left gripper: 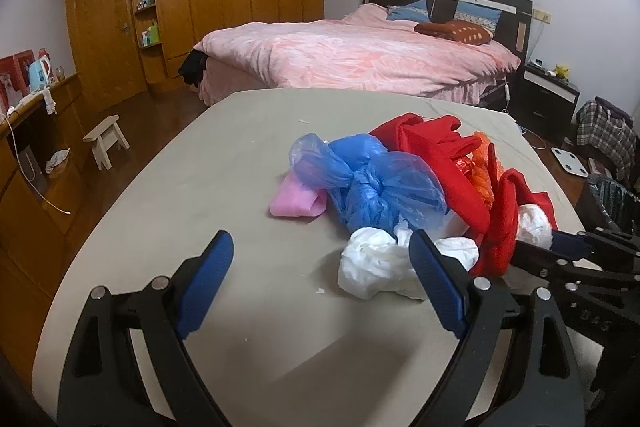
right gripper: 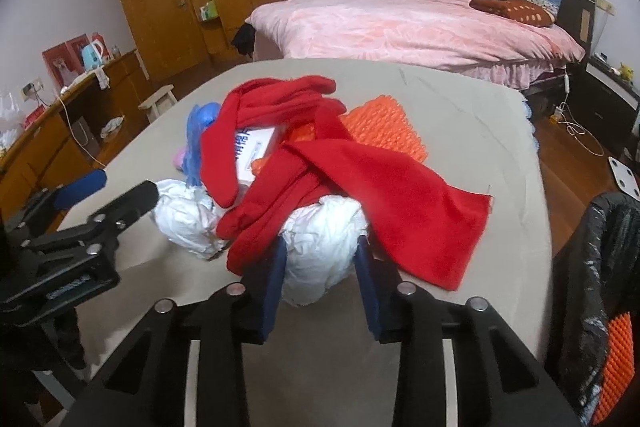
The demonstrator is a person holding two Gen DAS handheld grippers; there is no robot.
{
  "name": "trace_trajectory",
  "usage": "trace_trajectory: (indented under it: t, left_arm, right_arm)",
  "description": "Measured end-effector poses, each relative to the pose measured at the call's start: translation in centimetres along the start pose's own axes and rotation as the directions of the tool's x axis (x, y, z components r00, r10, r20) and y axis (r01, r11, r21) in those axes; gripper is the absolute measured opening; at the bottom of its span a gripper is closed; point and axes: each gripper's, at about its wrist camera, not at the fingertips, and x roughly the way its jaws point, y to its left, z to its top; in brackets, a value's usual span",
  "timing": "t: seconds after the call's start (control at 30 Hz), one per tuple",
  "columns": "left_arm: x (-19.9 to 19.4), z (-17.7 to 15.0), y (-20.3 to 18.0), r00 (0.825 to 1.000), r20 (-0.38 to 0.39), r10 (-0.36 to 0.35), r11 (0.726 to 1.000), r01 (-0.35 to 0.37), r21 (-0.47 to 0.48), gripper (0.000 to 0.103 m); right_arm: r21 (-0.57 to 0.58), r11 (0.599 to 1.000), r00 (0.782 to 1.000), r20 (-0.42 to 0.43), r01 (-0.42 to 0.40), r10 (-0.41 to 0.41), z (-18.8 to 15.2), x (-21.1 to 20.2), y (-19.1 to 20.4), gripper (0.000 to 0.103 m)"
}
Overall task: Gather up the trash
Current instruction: 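Close the right tool on the crumpled white tissue on the table, then carry the white tissue with the right tool over the trash bin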
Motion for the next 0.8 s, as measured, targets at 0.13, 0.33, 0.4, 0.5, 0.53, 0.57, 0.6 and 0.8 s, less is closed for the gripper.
trace_trajectory:
  t: [0.13, 0.33, 0.4, 0.5, 0.53, 0.57, 0.6, 0.8]
  left_arm:
    - [0.1, -0.1, -0.5, 1.0, -0.002, -0.009, 1.0, 0.009, 0.01, 0.087]
    - [0.5, -0.1, -1.3, 0.999, -0.009, -0.035, 0.999, 0.035, 0.002, 0.087]
    - [0.6, 0.0, -1.6, 0.999, -0.011, -0.045, 0.999, 0.045, 0.002, 0.087]
    - [0.7, -0.1, -2.0, 0.998, -0.014, -0.068, 0.998, 0.068, 0.005, 0.087]
    - [0.7, -0.2, -2.1, 0.997, -0.019, -0.079, 0.997, 0.079, 0.004, 0.087]
    - [0.8, -0.2, -2.3, 0.996, -0.023, -0.088, 0.996, 0.088, 0.002, 0.087]
    - [0.9, -0.3, -2.4, 0.995, -0.027, -0.095, 0.995, 0.095, 0.001, 0.087]
    - [1.3, -0.6, -2.9, 0.984, -0.059, -0.169, 0.986, 0.168, -0.012, 0.081]
  right_arm:
    - [0.001, 1.0, 1.0, 0.023, 0.02, -0.02, -0.3, -1.3, -0.3, 0.035]
    - [0.001, 0.999, 0.998, 0.031, 0.054, -0.054, -0.3, -1.6, -1.1, 0.035]
    - [0.006, 0.999, 0.998, 0.027, 0.054, -0.054, -0.4, -1.5, -1.3, 0.035]
    - [0.003, 0.999, 0.998, 0.029, 0.05, -0.05, -0.3, -1.7, -1.3, 0.035]
    - [0.002, 0.999, 0.998, 0.031, 0.048, -0.048, -0.3, -1.8, -1.3, 0.035]
    - [0.004, 0.999, 0.998, 0.034, 0.05, -0.05, -0.3, -1.9, -1.3, 0.035]
    - [0.008, 0.999, 0.998, 0.035, 0.05, -0.051, -0.3, -2.0, -1.4, 0.035]
    - [0.02, 0.998, 0.997, 0.035, 0.061, -0.062, -0.5, -2.3, -1.9, 0.035]
